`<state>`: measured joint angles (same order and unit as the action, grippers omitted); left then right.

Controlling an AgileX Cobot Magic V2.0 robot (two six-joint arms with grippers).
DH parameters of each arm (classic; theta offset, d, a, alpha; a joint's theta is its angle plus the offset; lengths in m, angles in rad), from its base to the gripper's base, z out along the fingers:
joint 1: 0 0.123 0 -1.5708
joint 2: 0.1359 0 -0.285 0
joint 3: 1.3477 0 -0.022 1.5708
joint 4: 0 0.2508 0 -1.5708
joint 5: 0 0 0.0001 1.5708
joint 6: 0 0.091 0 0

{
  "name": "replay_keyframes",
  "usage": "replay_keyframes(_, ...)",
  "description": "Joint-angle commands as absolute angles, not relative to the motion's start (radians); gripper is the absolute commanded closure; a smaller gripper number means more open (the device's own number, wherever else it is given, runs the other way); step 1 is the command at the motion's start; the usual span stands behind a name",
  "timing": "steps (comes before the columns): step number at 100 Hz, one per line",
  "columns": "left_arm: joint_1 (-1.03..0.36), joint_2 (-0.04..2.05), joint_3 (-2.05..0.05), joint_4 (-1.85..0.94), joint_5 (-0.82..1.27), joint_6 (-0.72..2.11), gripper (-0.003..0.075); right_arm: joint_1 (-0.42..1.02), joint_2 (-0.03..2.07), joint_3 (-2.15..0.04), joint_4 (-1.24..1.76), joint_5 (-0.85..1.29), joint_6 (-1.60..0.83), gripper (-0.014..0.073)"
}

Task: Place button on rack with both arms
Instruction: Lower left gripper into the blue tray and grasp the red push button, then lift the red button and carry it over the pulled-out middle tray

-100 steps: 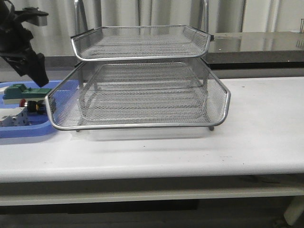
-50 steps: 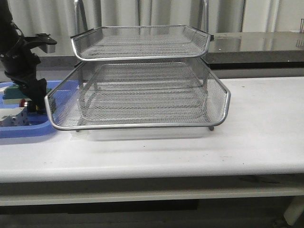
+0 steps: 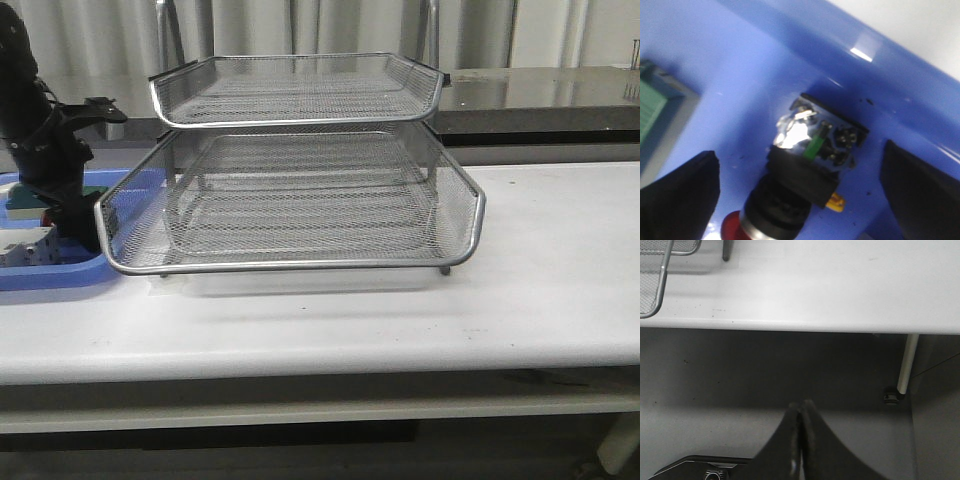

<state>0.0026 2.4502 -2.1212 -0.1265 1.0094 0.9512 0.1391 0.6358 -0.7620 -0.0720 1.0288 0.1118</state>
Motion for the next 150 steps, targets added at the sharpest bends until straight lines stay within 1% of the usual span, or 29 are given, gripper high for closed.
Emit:
replay_keyframes(1, -0.003, 2.397, -2.149, -0.138, 0.98, 0.95, 0.0099, 0.138, 0.634, -0.786, -0.088, 0.979, 0.108, 0.066)
replay_keyframes(9, -0.003, 2.399, -2.149, -0.138, 0.98, 0.95, 0.0109, 0.138, 0.634, -0.786, -0.088, 0.979, 0.108, 0.066)
replay_keyframes(14, -0.003, 2.399, -2.149, -0.138, 0.978, 0.95, 0.0137, 0.138, 0.634, -0.786, -0.088, 0.979, 0.108, 0.066)
replay_keyframes(18, -0.003, 2.399, -2.149, -0.138, 0.978, 0.95, 0.0176, 0.138, 0.634, -0.786, -0.088, 0.979, 0.108, 0.066)
replay_keyframes(20, -0.003, 2.399, -2.149, -0.138, 0.978, 0.95, 0.021, 0.138, 0.634, -0.786, -0.088, 0.979, 0.108, 0.066)
replay_keyframes(23, -0.003, 2.399, -2.149, -0.138, 0.978, 0.95, 0.0238, 0.138, 0.634, -0.786, -0.088, 0.979, 0.108, 0.066)
replay_keyframes(27, -0.003, 2.399, -2.149, -0.138, 0.97, 0.95, 0.0314, 0.138, 0.634, -0.786, -0.088, 0.979, 0.108, 0.066)
replay_keyframes(29, -0.003, 2.399, -2.149, -0.138, 0.965, 0.95, 0.0337, 0.138, 0.634, -0.786, -0.088, 0.979, 0.108, 0.066)
replay_keyframes(40, -0.003, 2.399, -2.149, -0.138, 0.932, 0.95, 0.0527, 0.138, 0.634, -0.786, -0.088, 0.979, 0.108, 0.066)
replay_keyframes(45, -0.003, 2.399, -2.149, -0.138, 0.931, 0.95, 0.0601, 0.138, 0.634, -0.786, -0.088, 0.979, 0.108, 0.066)
replay_keyframes(55, -0.003, 2.391, -2.149, -0.138, 0.935, 0.95, 0.0718, 0.138, 0.634, -0.786, -0.088, 0.979, 0.108, 0.066)
replay_keyframes(78, -0.003, 2.337, -2.169, -0.131, 0.993, 0.95, 0.0716, 0.138, 0.634, -0.786, -0.088, 0.979, 0.108, 0.066)
replay_keyframes(97, -0.003, 2.295, -2.267, -0.129, 1.17, 0.944, 0.0716, 0.138, 0.634, -0.786, -0.088, 0.979, 0.108, 0.066)
replay_keyframes(110, -0.003, 2.265, -2.328, -0.129, 1.277, 0.869, 0.0716, 0.138, 0.634, -0.786, -0.088, 0.979, 0.108, 0.066)
replay_keyframes(140, -0.003, 2.147, -2.338, -0.103, 1.275, 0.644, 0.0716, 0.138, 0.634, -0.786, -0.088, 0.979, 0.108, 0.066)
replay_keyframes(150, -0.003, 2.095, -2.313, -0.085, 1.275, 0.582, 0.0716, 0.138, 0.634, -0.786, -0.088, 0.979, 0.108, 0.066)
